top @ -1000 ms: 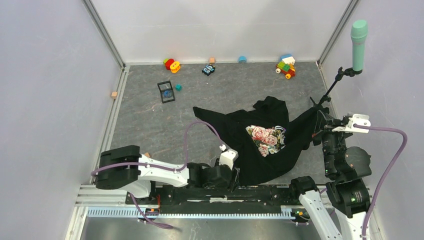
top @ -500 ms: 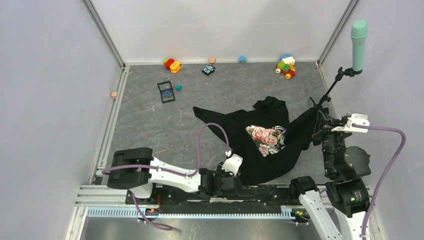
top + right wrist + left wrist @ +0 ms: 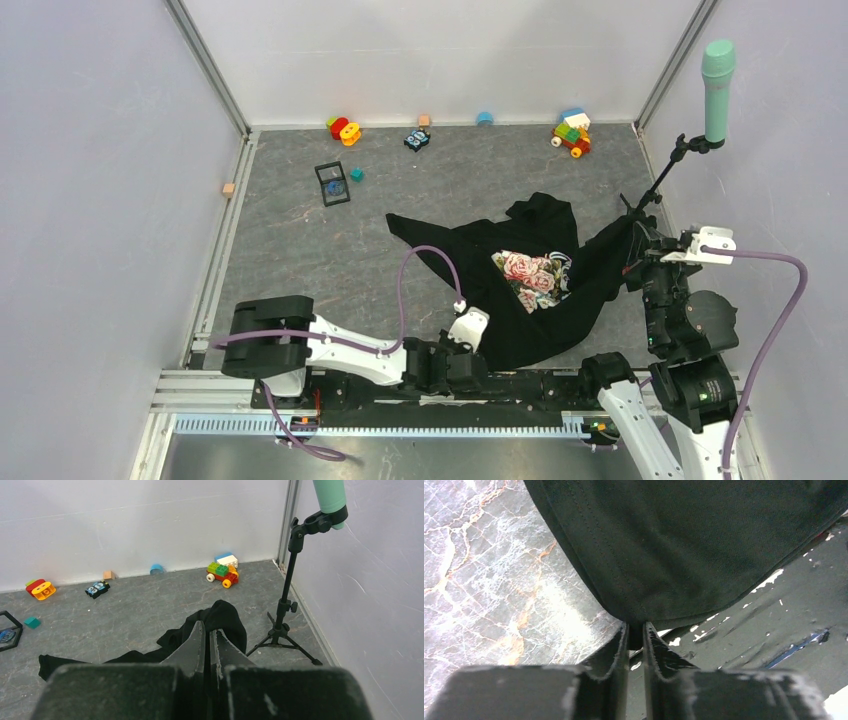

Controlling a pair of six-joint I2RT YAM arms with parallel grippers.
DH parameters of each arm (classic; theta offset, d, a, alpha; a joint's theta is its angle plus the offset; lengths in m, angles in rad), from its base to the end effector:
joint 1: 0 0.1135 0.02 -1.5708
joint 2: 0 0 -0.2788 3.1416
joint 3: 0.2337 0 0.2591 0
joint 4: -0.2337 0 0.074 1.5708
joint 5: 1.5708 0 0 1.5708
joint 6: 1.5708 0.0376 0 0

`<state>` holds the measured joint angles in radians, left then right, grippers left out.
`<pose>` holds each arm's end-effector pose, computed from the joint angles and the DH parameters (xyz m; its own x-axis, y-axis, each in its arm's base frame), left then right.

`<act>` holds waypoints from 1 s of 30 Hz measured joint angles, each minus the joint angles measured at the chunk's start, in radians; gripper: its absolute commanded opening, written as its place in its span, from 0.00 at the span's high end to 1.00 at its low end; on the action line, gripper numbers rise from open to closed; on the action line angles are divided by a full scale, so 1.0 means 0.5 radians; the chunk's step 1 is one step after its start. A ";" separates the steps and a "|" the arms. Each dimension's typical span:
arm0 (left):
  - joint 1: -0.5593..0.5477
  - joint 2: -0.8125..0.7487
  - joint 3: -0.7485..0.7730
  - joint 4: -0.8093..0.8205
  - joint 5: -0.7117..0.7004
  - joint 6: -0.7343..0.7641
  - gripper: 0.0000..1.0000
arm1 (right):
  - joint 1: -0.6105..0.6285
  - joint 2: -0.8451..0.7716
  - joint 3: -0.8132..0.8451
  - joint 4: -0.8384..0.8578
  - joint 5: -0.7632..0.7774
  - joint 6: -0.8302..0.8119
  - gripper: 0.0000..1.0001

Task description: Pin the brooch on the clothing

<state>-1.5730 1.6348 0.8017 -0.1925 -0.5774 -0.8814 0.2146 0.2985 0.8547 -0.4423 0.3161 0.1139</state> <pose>0.0198 -0.3065 0.1553 -0.6458 0.3269 -0.6900 0.5348 0.8386 -0.1033 0.0464 -0.0019 0.3920 0.1216 0.1371 -0.9831 0.0861 0.9852 0.1480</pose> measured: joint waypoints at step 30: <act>1.890 -0.786 1.599 -0.692 0.726 0.981 0.98 | 0.003 1.409 1.187 0.173 -0.002 -0.015 1.00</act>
<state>-0.6281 1.2419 1.6012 -0.5385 -0.2142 -0.3908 0.2161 1.0031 1.4483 -0.3557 0.3153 0.1062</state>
